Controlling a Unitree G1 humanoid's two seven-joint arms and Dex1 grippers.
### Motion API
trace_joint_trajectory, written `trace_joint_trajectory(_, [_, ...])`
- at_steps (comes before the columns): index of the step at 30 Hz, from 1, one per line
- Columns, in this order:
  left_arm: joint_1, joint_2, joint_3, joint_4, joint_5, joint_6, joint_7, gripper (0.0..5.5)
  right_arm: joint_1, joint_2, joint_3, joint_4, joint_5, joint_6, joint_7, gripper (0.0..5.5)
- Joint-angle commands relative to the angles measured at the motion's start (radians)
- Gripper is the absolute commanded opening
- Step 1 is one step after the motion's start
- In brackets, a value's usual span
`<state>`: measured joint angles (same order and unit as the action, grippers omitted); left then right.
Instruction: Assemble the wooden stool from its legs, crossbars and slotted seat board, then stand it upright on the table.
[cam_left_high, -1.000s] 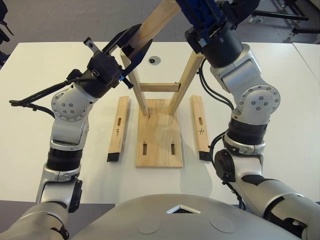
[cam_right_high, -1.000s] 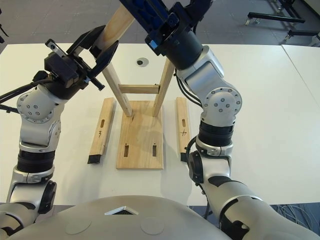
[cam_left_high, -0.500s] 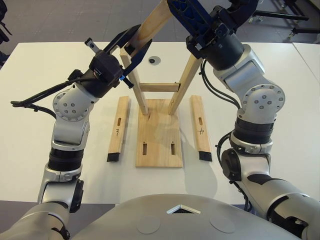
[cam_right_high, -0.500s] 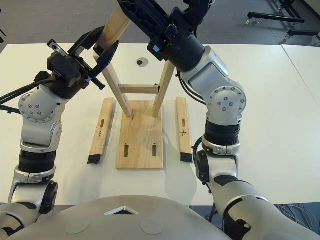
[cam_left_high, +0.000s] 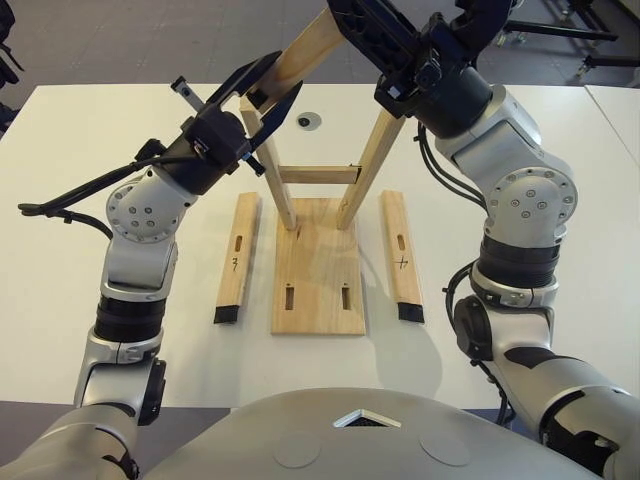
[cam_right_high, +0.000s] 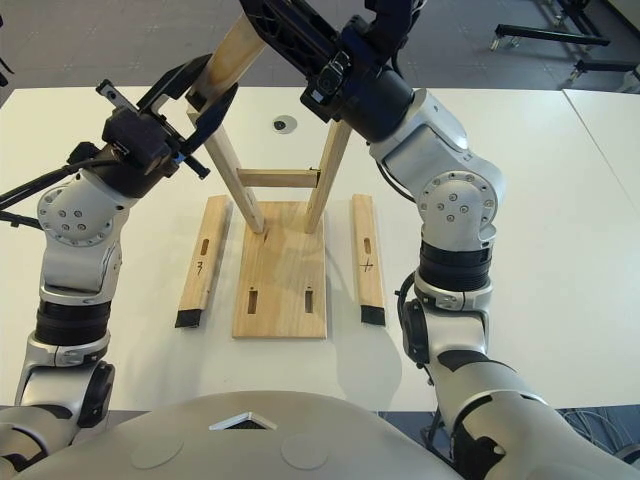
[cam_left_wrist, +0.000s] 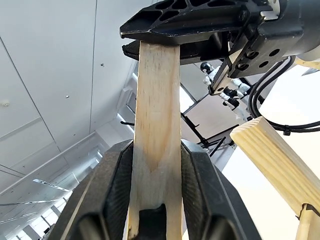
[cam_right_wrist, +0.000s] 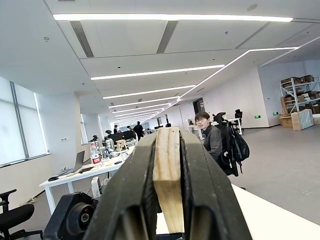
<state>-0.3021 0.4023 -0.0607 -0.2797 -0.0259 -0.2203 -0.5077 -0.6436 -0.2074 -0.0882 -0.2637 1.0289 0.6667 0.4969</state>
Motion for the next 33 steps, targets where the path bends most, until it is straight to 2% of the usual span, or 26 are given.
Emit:
trace_joint_trajectory(1, [0.002,-0.008,0.073,0.045,0.002,0.066,0.077,1.98,-0.009,0.017,-0.044,-0.017,0.045,-0.027,0.022,0.4])
trace_joint_trajectory(6, [0.019,-0.033,0.166,0.072,-0.055,0.084,0.153,2.68,-0.018,0.02,-0.136,0.007,0.081,-0.064,-0.037,0.38])
trace_joint_trajectory(13, [0.078,-0.052,0.323,0.065,-0.015,0.123,0.341,2.68,-0.093,-0.11,-0.236,0.048,0.042,-0.043,-0.186,0.38])
trace_joint_trajectory(15, [0.103,-0.058,0.365,0.022,0.0,0.166,0.399,2.68,-0.086,-0.145,-0.294,0.032,0.2,0.022,-0.214,0.38])
trace_joint_trajectory(17, [0.144,-0.054,0.419,-0.035,0.002,0.229,0.438,2.68,0.054,-0.211,-0.361,0.025,0.573,0.15,-0.263,0.38])
trace_joint_trajectory(19, [0.196,-0.059,0.456,-0.106,0.006,0.282,0.46,2.68,0.231,-0.33,-0.375,0.012,0.862,0.305,-0.178,0.38])
trace_joint_trajectory(21, [0.258,-0.073,0.49,-0.176,0.009,0.32,0.477,2.68,0.355,-0.418,-0.357,0.035,0.939,0.436,-0.092,0.38])
trace_joint_trajectory(24, [0.33,-0.097,0.515,-0.258,0.023,0.367,0.504,2.68,0.474,-0.554,-0.307,0.068,0.943,0.55,-0.059,0.38])
trace_joint_trajectory(26, [0.379,-0.127,0.514,-0.317,0.038,0.398,0.528,2.68,0.511,-0.622,-0.276,0.068,0.884,0.546,-0.141,0.38])
trace_joint_trajectory(29, [0.442,-0.174,0.513,-0.387,0.05,0.425,0.554,2.68,0.514,-0.655,-0.235,0.012,0.797,0.486,-0.288,0.38])
trace_joint_trajectory(33, [0.464,-0.179,0.515,-0.413,0.057,0.432,0.556,2.68,0.524,-0.641,-0.217,-0.118,0.654,0.389,-0.473,0.38])
